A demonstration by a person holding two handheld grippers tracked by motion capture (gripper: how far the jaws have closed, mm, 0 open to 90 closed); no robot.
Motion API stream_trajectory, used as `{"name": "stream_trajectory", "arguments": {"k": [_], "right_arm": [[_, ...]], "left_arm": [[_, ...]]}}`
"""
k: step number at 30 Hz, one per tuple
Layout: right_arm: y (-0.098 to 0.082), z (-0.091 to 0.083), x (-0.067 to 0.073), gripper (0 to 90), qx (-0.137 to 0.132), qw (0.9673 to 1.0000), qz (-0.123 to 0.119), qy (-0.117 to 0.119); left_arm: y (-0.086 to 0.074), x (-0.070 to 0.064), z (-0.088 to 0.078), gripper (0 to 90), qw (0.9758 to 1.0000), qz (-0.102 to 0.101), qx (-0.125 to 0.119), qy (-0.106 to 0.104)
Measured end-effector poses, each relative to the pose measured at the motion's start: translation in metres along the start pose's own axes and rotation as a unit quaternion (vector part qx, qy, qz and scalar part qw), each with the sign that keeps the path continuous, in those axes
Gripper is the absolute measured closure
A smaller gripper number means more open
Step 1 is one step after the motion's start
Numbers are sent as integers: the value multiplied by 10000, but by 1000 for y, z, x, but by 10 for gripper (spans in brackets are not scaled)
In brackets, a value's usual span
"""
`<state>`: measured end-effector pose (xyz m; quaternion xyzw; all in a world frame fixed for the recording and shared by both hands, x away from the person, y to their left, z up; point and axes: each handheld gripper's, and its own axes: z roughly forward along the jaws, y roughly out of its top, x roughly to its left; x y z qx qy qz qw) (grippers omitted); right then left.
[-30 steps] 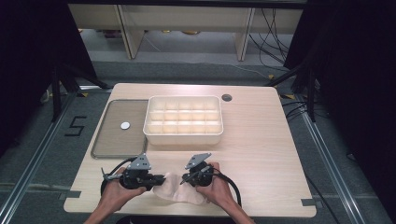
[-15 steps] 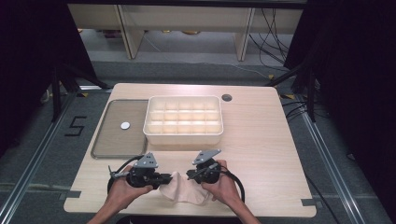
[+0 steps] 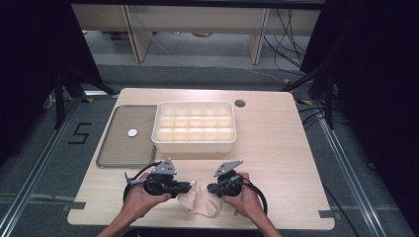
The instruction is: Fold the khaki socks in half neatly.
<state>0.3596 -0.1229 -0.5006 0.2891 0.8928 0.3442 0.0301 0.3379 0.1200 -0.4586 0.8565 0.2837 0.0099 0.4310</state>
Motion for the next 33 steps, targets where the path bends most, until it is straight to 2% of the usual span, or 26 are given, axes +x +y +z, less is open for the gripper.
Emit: {"name": "stream_trajectory", "arguments": {"k": [1, 2, 3, 9, 10, 11, 12, 14, 16, 18, 23, 26, 31, 33], "right_arm": [[0, 0, 0, 869, 0, 10000, 0, 0], [0, -1, 1, 869, 65, 9998, 151, 54], [0, -1, 1, 869, 65, 9998, 151, 54], [-1, -2, -4, 846, -82, 9998, 165, 80], [-1, -4, -5, 844, -219, 9994, 244, 86], [-1, -4, -5, 844, -219, 9994, 244, 86], [0, -11, -7, 840, -239, 9993, 263, 79], [0, -13, -8, 839, -312, 9992, 251, 33], [0, -21, -11, 833, -392, 9988, 307, 26], [-3, -23, -12, 829, -431, 9985, 329, -17], [-3, -30, -15, 822, -483, 9981, 378, -10], [-5, -34, -17, 818, -532, 9981, 314, -76], [-9, -38, -17, 815, -570, 9976, 398, -30], [-11, -41, -18, 814, -581, 9975, 399, -106]], "left_arm": [[0, 0, 0, 848, 10000, 0, 0, 0], [3, -1, 4, 848, 10000, 63, 18, -19], [3, -1, 4, 848, 10000, 63, 18, -19], [7, -5, 20, 847, 9998, 91, 163, -97], [7, -5, 26, 847, 9998, 23, 184, -113], [7, -5, 26, 846, 9998, 23, 184, -113], [7, -4, 31, 846, 9996, 51, 271, -100], [7, -3, 35, 846, 9994, 98, 283, -148], [6, -4, 41, 844, 9994, -21, 304, -161], [7, -3, 43, 840, 9993, 32, 327, -162], [8, -3, 47, 820, 9992, -41, 321, -237], [9, -5, 50, 813, 9992, -60, 293, -284], [12, -8, 54, 738, 9985, -158, 233, -472], [14, -10, 53, 711, 9982, -171, 177, -545]]}}
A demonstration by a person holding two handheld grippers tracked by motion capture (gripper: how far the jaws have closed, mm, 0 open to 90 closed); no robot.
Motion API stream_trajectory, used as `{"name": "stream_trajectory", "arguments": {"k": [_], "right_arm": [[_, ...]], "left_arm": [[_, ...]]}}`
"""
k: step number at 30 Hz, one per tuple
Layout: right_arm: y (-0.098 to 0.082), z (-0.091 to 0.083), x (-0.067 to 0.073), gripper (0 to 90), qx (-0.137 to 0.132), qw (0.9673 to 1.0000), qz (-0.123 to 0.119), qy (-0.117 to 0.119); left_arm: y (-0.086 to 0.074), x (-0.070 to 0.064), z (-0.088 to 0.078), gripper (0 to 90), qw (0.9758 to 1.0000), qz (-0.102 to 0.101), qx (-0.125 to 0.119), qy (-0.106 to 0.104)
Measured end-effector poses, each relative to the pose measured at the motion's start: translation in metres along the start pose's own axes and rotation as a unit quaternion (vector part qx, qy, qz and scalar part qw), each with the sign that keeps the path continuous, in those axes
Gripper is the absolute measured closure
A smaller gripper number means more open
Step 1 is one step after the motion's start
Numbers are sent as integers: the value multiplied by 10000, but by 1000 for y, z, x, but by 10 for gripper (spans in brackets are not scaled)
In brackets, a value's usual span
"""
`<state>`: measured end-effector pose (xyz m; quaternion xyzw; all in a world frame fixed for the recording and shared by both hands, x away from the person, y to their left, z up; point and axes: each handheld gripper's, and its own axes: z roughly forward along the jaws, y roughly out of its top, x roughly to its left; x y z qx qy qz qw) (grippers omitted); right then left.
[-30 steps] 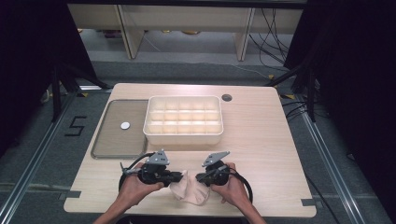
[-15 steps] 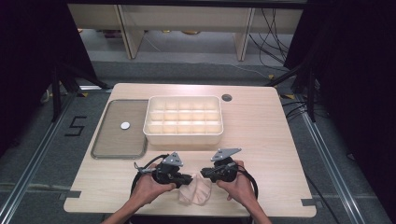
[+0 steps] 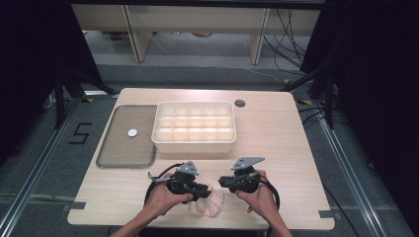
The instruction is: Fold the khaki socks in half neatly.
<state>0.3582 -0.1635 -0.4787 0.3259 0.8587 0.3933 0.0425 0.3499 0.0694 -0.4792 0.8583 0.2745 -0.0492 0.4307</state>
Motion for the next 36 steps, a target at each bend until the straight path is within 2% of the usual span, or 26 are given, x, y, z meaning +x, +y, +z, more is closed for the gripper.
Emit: {"name": "stream_trajectory", "arguments": {"k": [2, 3, 5, 9, 11, 12, 13, 14, 15, 16, 17, 18, 19, 20, 22, 23, 27, 29, 31, 33, 36], "right_arm": [[-2, -6, 0, 814, -20, 10000, 54, -27], [-4, -10, 0, 814, -46, 10000, 64, -37], [-5, -11, -1, 814, -72, 9999, 63, -68], [-9, -16, 1, 818, -157, 9997, 163, -60], [-8, -18, 2, 821, -181, 9998, 90, -80], [-7, -20, 3, 824, -224, 9997, 34, -86], [-5, -20, 6, 830, -281, 9996, -37, -43], [-5, -20, 6, 830, -281, 9996, -37, -43], [-3, -22, 11, 835, -274, 9996, -66, -20], [-2, -21, 14, 837, -322, 9994, -94, 2], [-1, -22, 18, 840, -270, 9996, -70, 55], [-1, -22, 18, 840, -270, 9996, -70, 55], [0, -20, 19, 843, -313, 9993, -200, 68], [0, -19, 23, 845, -297, 9993, -210, 121], [1, -17, 28, 849, -285, 9990, -284, 200], [2, -14, 35, 855, -176, 9989, -306, 296], [2, -9, 41, 871, -99, 9983, -393, 418], [1, -9, 43, 875, -90, 9984, -397, 386], [0, -10, 44, 878, -60, 9986, -324, 407], [-1, -10, 43, 879, -90, 9983, -388, 436], [-2, -11, 42, 879, -78, 9987, -329, 377]], "left_arm": [[3, -3, -2, 634, 9999, -59, -70, -99], [6, -5, -8, 631, 9996, -12, -214, -168], [8, -6, -11, 634, 9994, -20, -284, -172], [11, -6, -26, 749, 9990, 103, -415, -136], [8, -3, -32, 832, 9991, 217, -364, 29], [4, -1, -33, 856, 9993, 210, -300, 88], [-4, 3, -32, 871, 9994, 273, -199, 58], [-4, 3, -32, 874, 9994, 273, -199, 58], [-16, 5, -25, 874, 9998, 187, -100, 54], [-16, 5, -25, 874, 9998, 187, -100, 54], [-27, 5, -19, 877, 9997, 249, 76, 29], [-27, 5, -19, 879, 9997, 249, 76, 29], [-32, 3, -14, 879, 9992, 359, 187, -5], [-35, 2, -11, 880, 9988, 395, 305, 17], [-42, -2, -6, 887, 9983, 428, 393, 11], [-44, -6, -3, 893, 9982, 428, 418, 1], [-45, -17, 3, 894, 9987, 389, 339, 52], [-46, -20, 3, 893, 9990, 335, 301, 43], [-46, -20, 3, 892, 9989, 351, 322, -3], [-46, -21, 3, 880, 9988, 393, 294, -10], [-45, -20, -1, 861, 9995, 279, 162, -11]]}}
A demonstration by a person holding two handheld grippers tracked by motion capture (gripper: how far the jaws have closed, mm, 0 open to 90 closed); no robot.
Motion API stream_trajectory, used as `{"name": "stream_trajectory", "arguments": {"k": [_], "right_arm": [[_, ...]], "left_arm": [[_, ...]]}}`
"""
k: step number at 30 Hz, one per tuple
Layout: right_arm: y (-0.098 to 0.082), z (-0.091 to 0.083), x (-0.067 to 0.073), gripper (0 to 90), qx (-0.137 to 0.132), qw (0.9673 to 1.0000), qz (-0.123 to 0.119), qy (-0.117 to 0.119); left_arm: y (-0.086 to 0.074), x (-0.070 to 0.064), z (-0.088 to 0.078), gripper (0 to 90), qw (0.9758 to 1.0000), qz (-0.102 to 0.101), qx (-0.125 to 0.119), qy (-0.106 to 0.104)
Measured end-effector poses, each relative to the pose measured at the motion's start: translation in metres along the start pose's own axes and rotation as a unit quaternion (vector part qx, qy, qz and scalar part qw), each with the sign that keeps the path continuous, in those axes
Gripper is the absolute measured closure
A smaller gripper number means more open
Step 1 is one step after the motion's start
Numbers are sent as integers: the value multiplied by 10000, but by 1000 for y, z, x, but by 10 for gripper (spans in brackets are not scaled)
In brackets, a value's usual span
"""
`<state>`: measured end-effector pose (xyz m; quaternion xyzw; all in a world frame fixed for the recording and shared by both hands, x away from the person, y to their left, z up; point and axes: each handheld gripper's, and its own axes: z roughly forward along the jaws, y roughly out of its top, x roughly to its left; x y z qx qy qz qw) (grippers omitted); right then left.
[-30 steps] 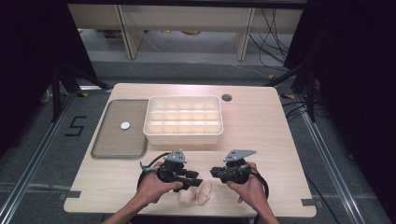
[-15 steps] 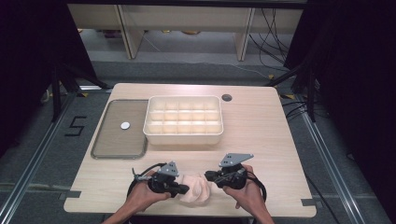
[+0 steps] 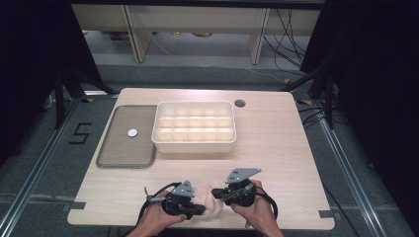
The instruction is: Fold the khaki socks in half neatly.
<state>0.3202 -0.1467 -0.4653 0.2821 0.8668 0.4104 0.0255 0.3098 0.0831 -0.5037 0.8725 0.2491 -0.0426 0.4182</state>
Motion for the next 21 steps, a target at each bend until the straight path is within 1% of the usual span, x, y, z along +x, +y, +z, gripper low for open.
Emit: {"name": "stream_trajectory", "arguments": {"k": [1, 2, 3, 4, 5, 6, 7, 8, 9, 10, 11, 12, 13, 14, 15, 16, 17, 18, 19, 20, 21], "right_arm": [[0, 0, 0, 879, -12, 10000, -4, -4], [0, 0, -1, 879, -22, 10000, 8, 39], [-1, 0, -1, 879, -71, 10000, 15, 19], [0, -1, -1, 879, -71, 10000, 0, 35], [0, -2, 0, 879, -57, 10000, -8, 69], [0, -2, 0, 879, -57, 10000, -8, 69], [0, -2, 2, 879, -72, 9999, 79, 1], [1, -3, 3, 879, -29, 10000, 42, 19], [1, 0, 4, 879, -76, 10000, -27, 7], [1, 0, 4, 879, -76, 10000, -27, 7], [2, 1, 5, 879, -25, 9999, -47, 113], [2, 2, 7, 880, -17, 9999, -54, 101], [2, 5, 12, 879, 29, 9998, -82, 154], [2, 5, 12, 879, 29, 9998, -82, 154], [2, 8, 13, 880, 82, 9997, -128, 189], [0, 12, 16, 880, 192, 9995, -154, 203], [-2, 16, 16, 881, 275, 9991, -236, 216], [-4, 16, 16, 883, 365, 9990, -184, 176], [-7, 17, 15, 883, 479, 9986, -212, 87], [-10, 17, 14, 883, 553, 9983, -187, -3], [-15, 19, 11, 884, 598, 9981, -152, -85]], "left_arm": [[4, 3, -7, 861, 9999, 42, -95, 36], [5, 5, -11, 861, 9999, -10, -139, 102], [8, 10, -17, 863, 9996, 39, -200, 200], [10, 14, -21, 867, 9993, -10, -262, 273], [12, 23, -26, 871, 9981, -21, -326, 524], [12, 23, -26, 872, 9981, -21, -326, 524], [13, 30, -27, 872, 9980, -111, -362, 506], [14, 33, -26, 873, 9979, -136, -381, 501], [15, 37, -22, 876, 9981, -137, -326, 505], [15, 37, -22, 876, 9981, -137, -326, 505], [16, 37, -19, 876, 9984, -85, -269, 498], [16, 38, -14, 876, 9985, -31, -222, 495], [16, 39, -9, 875, 9985, -10, -153, 517], [16, 39, -9, 875, 9985, -10, -153, 517], [16, 40, -5, 875, 9986, 15, -137, 517], [16, 40, -2, 878, 9984, 17, -56, 569], [15, 41, -1, 879, 9982, 29, -24, 601], [15, 42, 0, 879, 9983, 55, -25, 572], [14, 42, 0, 880, 9984, 61, -25, 570], [14, 42, -1, 881, 9981, 68, 14, 610], [13, 41, -1, 884, 9982, 13, -17, 598]]}}
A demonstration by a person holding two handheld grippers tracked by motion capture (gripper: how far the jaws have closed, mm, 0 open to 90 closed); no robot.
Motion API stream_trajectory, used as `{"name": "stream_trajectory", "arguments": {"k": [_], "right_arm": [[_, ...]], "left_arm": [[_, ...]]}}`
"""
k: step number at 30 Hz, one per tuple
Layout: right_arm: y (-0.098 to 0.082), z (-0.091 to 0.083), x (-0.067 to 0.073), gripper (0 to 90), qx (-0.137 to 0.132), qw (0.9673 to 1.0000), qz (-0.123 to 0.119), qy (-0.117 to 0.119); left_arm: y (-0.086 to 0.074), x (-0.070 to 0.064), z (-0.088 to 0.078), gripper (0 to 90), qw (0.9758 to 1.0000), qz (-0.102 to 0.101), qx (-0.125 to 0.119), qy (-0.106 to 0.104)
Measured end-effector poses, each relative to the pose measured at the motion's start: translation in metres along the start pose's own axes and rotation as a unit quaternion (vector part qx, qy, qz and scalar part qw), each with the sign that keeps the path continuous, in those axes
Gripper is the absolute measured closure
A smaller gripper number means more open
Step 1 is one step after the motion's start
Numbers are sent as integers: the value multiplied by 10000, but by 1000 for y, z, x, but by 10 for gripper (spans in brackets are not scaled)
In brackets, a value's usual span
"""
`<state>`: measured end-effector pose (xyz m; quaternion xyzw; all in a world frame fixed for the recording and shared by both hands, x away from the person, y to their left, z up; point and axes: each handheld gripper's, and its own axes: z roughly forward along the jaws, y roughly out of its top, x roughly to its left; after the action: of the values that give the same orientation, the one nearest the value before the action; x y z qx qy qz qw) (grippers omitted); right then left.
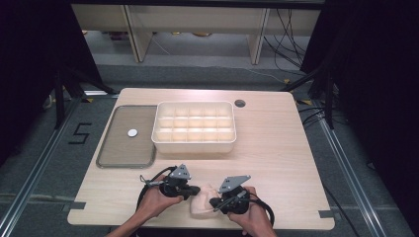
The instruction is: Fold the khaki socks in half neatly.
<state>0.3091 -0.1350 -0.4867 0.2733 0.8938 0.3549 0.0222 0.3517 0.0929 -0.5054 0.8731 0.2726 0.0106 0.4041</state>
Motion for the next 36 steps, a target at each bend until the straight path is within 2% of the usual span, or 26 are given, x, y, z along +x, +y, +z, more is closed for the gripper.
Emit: {"name": "stream_trajectory", "arguments": {"k": [1, 2, 6, 8, 9, 12, 13, 14, 16, 17, 19, 20, 21, 22, 23, 24, 26, 27, 28, 29, 30, 31, 32, 33, 34, 36], "right_arm": [[-2, -1, -2, 886, 127, 9999, 57, -19], [-7, 0, -4, 886, 166, 9998, 141, -6], [-9, -1, -5, 885, 116, 9999, 110, -39], [-6, -4, -3, 885, 46, 10000, 40, 4], [-4, -5, -2, 885, -15, 10000, 37, 9], [4, -9, -3, 883, -116, 9999, -22, -9], [6, -9, -4, 883, -160, 9999, -9, -34], [8, -9, -6, 882, -166, 9998, -30, -78], [11, -5, -8, 882, -236, 9996, 16, -119], [12, -4, -9, 882, -217, 9997, 11, -113], [14, -1, -11, 882, -190, 9997, -45, -138], [15, 0, -11, 882, -69, 9999, -12, -114], [14, 5, -12, 883, -99, 9998, -43, -190], [13, 7, -14, 882, -16, 9998, -112, -153], [12, 7, -14, 882, 68, 9998, -19, -168], [10, 10, -15, 882, 15, 9999, -53, -155], [11, 8, -14, 879, 5, 9999, 87, -72], [12, 6, -16, 880, -25, 10000, -56, -77], [13, 3, -15, 879, -49, 9999, -9, -120], [14, 3, -16, 880, -160, 9997, -82, -161], [15, 0, -16, 880, -66, 9998, -19, -171], [16, -2, -16, 880, -81, 9999, 18, -145], [16, -2, -17, 880, -95, 9998, -1, -153], [16, -1, -18, 880, -166, 9997, -20, -201], [16, -2, -20, 880, -54, 9998, 33, -164], [15, 0, -23, 880, -79, 9999, -69, -95]], "left_arm": [[-1, 0, 0, 886, 10000, -24, -13, -5], [-1, 1, 0, 887, 10000, 47, 13, 5], [-1, 1, -1, 887, 10000, -11, -76, 18], [-1, -5, -8, 883, 9998, -19, -180, -21], [-1, -8, -12, 883, 9998, 43, -185, 2], [-7, -23, -23, 883, 9991, 39, -371, -211], [-10, -30, -26, 882, 9990, 99, -349, -254], [-13, -33, -26, 881, 9987, 251, -319, -303], [-17, -40, -23, 879, 9989, 146, -253, -359], [-20, -41, -20, 878, 9989, 266, -125, -370], [-22, -41, -14, 875, 9988, 350, -1, -336], [-24, -41, -11, 875, 9990, 265, 28, -356], [-24, -40, -10, 875, 9991, 212, -19, -368], [-23, -39, -12, 875, 9992, 219, 11, -347], [-21, -38, -15, 874, 9990, 277, -49, -335], [-19, -37, -18, 871, 9992, 221, -136, -318], [-17, -35, -25, 866, 9991, 184, -265, -260], [-17, -33, -29, 864, 9991, 56, -355, -234], [-17, -31, -32, 862, 9990, 45, -387, -227], [-18, -28, -35, 859, 9988, -56, -431, -220], [-19, -26, -37, 853, 9987, -108, -451, -214], [-19, -24, -38, 851, 9987, -81, -464, -218], [-21, -22, -39, 847, 9988, -141, -442, -168], [-23, -21, -40, 837, 9985, -245, -435, -201], [-24, -19, -40, 815, 9984, -327, -427, -196], [-27, -16, -40, 771, 9972, -535, -451, -253]]}}
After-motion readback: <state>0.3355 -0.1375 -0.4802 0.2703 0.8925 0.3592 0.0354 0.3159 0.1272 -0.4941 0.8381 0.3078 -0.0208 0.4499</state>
